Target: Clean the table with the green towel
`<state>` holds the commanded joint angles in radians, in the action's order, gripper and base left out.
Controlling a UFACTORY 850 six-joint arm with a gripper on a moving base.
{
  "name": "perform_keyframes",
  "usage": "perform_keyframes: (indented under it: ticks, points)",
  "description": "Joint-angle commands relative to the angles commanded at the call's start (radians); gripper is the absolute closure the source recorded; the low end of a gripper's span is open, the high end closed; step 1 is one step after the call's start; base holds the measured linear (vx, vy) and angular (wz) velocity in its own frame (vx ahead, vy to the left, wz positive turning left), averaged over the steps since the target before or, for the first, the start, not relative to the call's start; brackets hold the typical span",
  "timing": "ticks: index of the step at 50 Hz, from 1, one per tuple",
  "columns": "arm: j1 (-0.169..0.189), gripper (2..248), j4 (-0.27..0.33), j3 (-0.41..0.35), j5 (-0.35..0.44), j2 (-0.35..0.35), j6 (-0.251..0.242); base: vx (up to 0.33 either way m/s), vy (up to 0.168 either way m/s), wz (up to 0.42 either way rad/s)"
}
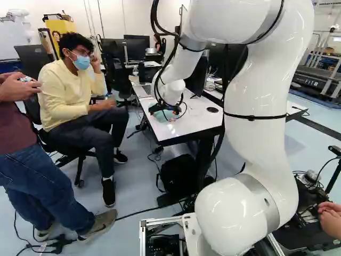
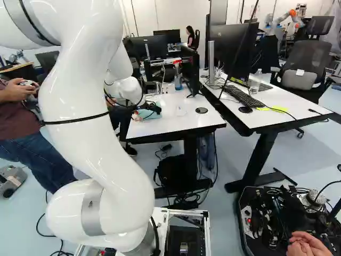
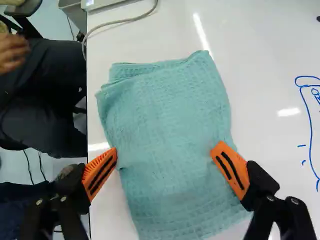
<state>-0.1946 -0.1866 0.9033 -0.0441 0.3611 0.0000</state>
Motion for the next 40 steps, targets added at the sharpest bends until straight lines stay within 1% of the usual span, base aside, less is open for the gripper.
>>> perform_keyframes:
  ticks: [22, 40]
  points:
    - [0.019, 3, -0.002, 0.079, -0.008, 0.012, 0.0, -0.001, 0.0, 0.0]
    - [0.018, 3, -0.002, 0.068, -0.008, -0.039, 0.0, -0.008, 0.0, 0.002]
